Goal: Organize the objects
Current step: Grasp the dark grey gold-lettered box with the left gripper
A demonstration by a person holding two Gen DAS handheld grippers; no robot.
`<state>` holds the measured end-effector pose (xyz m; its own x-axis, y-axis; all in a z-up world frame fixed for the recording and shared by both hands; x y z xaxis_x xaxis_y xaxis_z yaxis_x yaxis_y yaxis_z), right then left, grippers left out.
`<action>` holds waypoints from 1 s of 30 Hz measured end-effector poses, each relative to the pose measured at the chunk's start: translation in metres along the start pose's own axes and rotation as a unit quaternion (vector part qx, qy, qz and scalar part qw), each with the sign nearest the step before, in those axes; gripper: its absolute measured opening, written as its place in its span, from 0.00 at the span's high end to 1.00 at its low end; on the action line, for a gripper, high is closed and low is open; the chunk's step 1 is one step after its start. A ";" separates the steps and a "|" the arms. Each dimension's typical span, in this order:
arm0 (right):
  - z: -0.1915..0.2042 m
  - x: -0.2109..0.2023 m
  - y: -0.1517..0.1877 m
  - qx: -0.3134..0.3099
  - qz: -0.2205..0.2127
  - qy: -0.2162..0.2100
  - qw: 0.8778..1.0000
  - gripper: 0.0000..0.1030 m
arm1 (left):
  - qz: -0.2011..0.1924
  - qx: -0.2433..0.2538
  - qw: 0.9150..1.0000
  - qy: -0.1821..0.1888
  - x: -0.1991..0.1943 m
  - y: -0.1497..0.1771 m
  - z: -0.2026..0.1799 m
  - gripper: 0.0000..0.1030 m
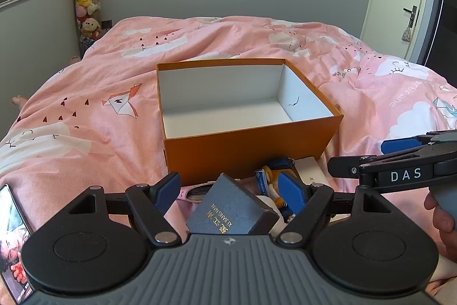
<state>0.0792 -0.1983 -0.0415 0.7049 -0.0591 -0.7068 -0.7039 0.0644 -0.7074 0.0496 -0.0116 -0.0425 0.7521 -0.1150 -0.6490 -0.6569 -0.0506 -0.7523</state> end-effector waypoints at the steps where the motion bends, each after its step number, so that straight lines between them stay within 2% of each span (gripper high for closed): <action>1: 0.000 0.000 0.000 0.001 0.000 0.000 1.000 0.01 | 0.000 0.000 1.000 0.000 0.000 0.000 0.000 0.12; 21: -0.002 0.001 -0.001 0.007 0.008 0.003 1.000 0.01 | 0.011 0.002 1.000 0.005 0.002 0.002 -0.001 0.12; 30: 0.001 0.003 -0.003 0.008 0.013 -0.010 1.000 0.02 | 0.051 -0.021 0.998 0.024 0.007 0.008 0.009 0.16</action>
<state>0.0835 -0.1973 -0.0422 0.6886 -0.0367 -0.7243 -0.7202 0.0824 -0.6889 0.0504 -0.0035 -0.0543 0.6787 -0.1688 -0.7147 -0.7320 -0.0774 -0.6769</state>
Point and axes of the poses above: each gripper's, at about its wrist camera, not at the fingertips, and x roughly the way its jaws point, z to its left, y to its underside, the point moved 7 cm from there along x, roughly the way its jaws point, and after that the axes turned 3 degrees about -x, right-handed, at the moved point
